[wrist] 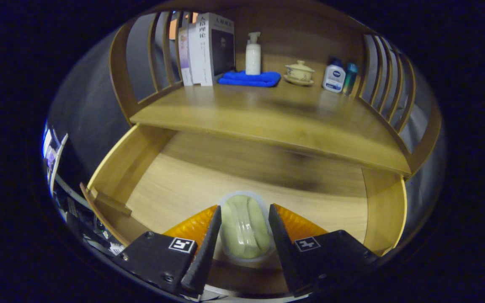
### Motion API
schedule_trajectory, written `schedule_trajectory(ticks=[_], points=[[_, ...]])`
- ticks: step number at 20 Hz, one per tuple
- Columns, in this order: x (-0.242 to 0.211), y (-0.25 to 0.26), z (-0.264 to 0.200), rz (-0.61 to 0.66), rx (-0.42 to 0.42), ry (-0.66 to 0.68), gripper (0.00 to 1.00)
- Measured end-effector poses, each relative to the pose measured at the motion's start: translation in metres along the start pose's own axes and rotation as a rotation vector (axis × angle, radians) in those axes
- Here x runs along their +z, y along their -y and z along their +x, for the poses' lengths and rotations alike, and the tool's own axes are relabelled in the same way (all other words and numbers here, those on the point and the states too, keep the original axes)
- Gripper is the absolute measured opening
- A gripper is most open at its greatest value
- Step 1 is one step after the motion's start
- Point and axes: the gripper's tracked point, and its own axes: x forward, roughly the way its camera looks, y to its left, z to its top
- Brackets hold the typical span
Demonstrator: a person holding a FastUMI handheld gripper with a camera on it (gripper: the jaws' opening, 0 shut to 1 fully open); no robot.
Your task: Pull open the drawer, take out the items inside it, and place them on the countertop above the cabinet.
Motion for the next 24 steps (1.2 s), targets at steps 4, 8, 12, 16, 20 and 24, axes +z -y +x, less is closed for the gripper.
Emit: schedule_trajectory(ticks=[4,8,12,16,20,24], points=[[-0.009,0.004,0.007,0.003,-0.004,-0.043,0.41],[-0.009,0.005,0.003,-0.01,0.004,-0.041,0.19],[0.005,0.003,-0.013,-0.019,0.017,0.015,0.19],[0.031,-0.001,-0.042,-0.05,0.033,0.085,0.19],[0.065,-0.004,-0.068,-0.041,0.057,0.136,0.19],[0.086,-0.008,-0.077,0.0,0.104,0.116,0.18]])
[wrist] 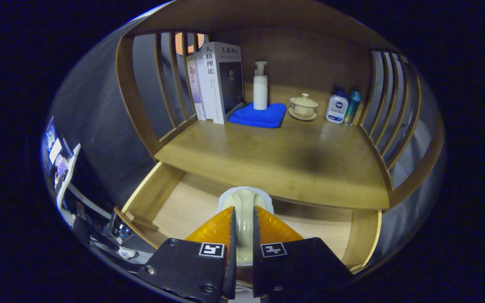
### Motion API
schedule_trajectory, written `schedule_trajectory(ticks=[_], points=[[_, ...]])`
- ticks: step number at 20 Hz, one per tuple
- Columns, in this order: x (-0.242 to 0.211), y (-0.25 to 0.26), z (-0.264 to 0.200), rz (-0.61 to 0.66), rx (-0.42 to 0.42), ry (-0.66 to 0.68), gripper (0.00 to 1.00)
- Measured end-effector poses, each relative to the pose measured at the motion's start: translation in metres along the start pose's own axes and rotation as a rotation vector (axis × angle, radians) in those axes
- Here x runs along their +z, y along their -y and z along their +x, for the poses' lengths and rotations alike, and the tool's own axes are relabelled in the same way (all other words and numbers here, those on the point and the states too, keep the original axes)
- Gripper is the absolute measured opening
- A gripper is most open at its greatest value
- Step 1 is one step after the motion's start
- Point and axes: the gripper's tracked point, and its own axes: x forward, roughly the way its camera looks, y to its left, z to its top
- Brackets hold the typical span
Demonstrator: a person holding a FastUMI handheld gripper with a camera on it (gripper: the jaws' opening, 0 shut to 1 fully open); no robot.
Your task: Pull open the drawer, take out the items inside it, and place them on the countertop above the cabinet.
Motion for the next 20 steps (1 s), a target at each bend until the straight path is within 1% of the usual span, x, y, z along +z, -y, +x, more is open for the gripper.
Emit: schedule_trajectory(ticks=[1,7,14,18,20], points=[[0.006,-0.001,-0.003,0.01,0.009,0.01,0.18],[0.033,0.01,-0.004,0.012,-0.025,0.04,0.18],[0.079,0.029,0.03,0.044,-0.096,0.083,0.18],[0.09,0.04,0.051,0.062,-0.131,0.077,0.18],[0.092,0.043,0.057,0.074,-0.133,0.083,0.18]])
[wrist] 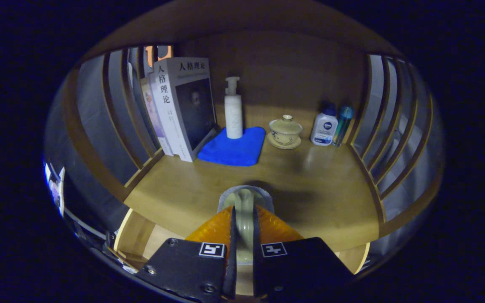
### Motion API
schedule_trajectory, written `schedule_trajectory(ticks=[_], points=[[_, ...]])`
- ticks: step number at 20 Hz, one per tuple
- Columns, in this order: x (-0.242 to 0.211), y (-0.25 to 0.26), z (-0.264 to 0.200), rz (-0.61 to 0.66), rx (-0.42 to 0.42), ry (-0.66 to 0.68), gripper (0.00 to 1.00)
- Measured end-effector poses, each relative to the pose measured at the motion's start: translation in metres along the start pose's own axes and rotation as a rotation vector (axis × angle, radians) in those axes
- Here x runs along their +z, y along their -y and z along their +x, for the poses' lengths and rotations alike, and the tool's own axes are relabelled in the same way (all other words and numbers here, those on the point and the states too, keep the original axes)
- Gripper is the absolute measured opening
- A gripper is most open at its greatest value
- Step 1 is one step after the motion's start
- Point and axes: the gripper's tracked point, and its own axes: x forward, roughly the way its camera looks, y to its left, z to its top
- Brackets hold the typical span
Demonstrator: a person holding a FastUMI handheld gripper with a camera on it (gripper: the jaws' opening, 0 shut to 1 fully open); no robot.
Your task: Pull open the drawer, take out the items inside it, and place them on the countertop above the cabinet.
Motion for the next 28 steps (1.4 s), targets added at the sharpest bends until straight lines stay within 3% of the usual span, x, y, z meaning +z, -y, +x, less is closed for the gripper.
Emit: schedule_trajectory(ticks=[7,11,19,22,25,28], points=[[-0.005,0.002,0.012,0.018,0.003,0.009,0.19],[-0.002,0.005,0.008,-0.062,-0.042,0.063,0.63],[-0.014,0.0,-0.041,-0.027,-0.018,0.197,0.65],[-0.04,-0.001,-0.076,-0.045,-0.023,0.282,0.85],[-0.071,-0.003,-0.116,-0.04,-0.037,0.384,0.89],[-0.112,-0.001,-0.152,-0.04,-0.071,0.479,1.0]])
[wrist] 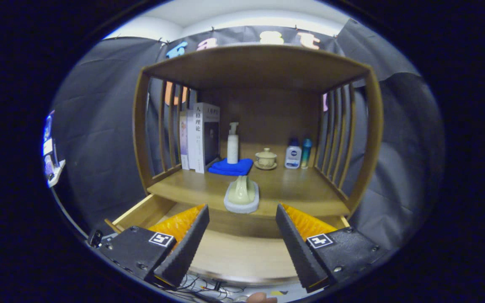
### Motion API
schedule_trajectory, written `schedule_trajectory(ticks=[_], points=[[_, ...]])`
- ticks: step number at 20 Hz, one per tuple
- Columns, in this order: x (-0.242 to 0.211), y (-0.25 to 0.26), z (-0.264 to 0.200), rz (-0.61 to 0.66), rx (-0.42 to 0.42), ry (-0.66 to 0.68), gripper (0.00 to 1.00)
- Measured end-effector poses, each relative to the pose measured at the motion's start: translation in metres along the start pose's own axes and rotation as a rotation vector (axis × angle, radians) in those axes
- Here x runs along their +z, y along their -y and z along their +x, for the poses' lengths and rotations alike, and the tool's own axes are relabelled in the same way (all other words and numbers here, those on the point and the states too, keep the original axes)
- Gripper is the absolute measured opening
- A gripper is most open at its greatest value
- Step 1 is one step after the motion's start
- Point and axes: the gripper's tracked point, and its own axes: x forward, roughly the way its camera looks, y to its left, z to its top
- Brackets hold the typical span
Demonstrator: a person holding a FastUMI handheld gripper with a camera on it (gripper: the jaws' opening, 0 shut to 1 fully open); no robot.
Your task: Pull open the drawer, take out the items inside it, and place them on the countertop above the cabinet.
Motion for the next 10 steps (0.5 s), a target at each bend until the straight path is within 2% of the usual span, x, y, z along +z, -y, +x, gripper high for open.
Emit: schedule_trajectory(ticks=[3,7,10], points=[[-0.045,-0.005,-0.036,0.021,-0.016,0.026,1.0],[-0.115,-0.019,-0.053,0.048,-0.026,0.022,1.0],[-0.141,-0.032,-0.055,0.057,-0.008,0.027,1.0]])
